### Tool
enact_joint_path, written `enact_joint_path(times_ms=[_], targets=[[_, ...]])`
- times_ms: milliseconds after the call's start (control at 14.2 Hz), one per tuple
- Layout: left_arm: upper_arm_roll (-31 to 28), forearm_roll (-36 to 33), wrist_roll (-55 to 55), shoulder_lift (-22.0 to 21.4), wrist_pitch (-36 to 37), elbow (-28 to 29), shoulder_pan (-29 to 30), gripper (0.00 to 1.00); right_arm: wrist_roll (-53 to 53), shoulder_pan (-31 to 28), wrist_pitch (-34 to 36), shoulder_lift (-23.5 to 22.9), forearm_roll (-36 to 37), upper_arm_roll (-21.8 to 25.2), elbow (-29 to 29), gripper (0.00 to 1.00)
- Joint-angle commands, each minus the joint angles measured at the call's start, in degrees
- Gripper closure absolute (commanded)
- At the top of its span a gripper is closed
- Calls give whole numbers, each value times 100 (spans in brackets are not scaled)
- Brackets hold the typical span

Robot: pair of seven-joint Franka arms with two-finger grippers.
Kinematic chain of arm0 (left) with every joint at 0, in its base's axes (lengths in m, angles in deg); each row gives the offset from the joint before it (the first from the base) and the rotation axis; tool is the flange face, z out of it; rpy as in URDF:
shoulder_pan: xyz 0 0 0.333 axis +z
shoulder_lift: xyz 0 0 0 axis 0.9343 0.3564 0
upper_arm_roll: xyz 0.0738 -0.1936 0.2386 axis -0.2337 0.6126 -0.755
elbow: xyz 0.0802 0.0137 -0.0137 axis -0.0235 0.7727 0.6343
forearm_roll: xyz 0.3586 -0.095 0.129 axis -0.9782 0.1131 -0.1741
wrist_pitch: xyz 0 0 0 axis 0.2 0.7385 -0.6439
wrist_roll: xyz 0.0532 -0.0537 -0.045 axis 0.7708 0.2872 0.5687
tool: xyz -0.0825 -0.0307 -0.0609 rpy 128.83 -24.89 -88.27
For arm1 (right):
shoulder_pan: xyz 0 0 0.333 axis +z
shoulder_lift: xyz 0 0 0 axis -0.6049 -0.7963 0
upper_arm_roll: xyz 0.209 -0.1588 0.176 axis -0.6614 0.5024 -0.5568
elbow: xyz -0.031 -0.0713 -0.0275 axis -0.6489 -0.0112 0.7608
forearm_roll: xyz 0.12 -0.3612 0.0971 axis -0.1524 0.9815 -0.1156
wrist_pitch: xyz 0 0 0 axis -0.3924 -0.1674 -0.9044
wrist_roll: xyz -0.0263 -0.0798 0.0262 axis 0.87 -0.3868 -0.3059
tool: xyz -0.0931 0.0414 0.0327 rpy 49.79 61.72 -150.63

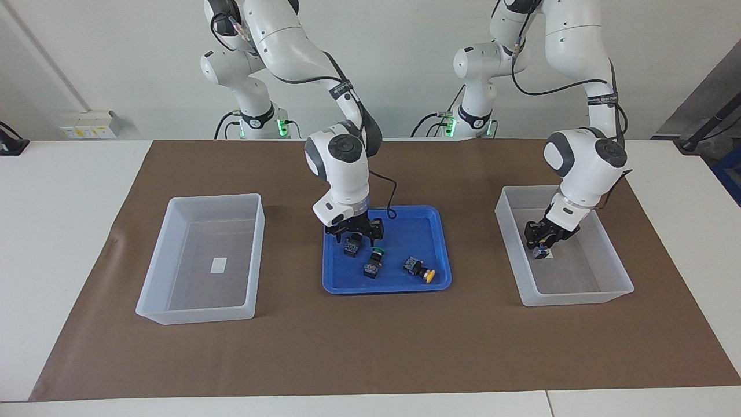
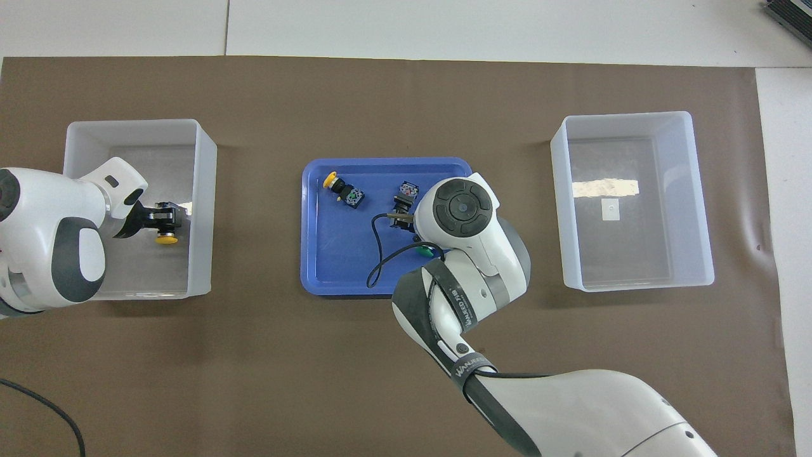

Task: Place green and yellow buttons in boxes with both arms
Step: 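Release the yellow button with the left gripper while the right gripper grasps a green button, then carry the green button to its box while the left gripper grasps another yellow button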

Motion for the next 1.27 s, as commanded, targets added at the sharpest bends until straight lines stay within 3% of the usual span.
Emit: enact_joint_path(times_ms=[0, 282, 423, 705, 846, 1057, 1198], targets=[[-37, -25, -100, 43, 768, -692, 9, 29, 56, 153, 27, 192, -72, 6, -226, 0], [-37, -16, 118, 174, 2482, -2238, 0, 31, 319, 127, -104, 245, -72, 6, -481, 0], [-29, -16, 993, 219, 2854, -2689, -122, 32, 364, 101, -226, 236, -72, 6, -481, 1], [-20, -16, 3128, 236, 2750, -2664, -833, 34, 276, 101, -377, 183, -72, 6, -446, 41], [-28, -16, 3738, 210, 2593, -2525, -1202, 35, 206, 101, -403, 166, -81, 6, -428, 44], [-29, -16, 5256, 61, 1646, -1823, -1765, 35, 56, 31, -746, 131, -81, 6, -437, 45], [-11, -7, 5655, 60, 882, -1392, -1994, 35, 47, 30, -711, 139, -81, 6, -437, 85]])
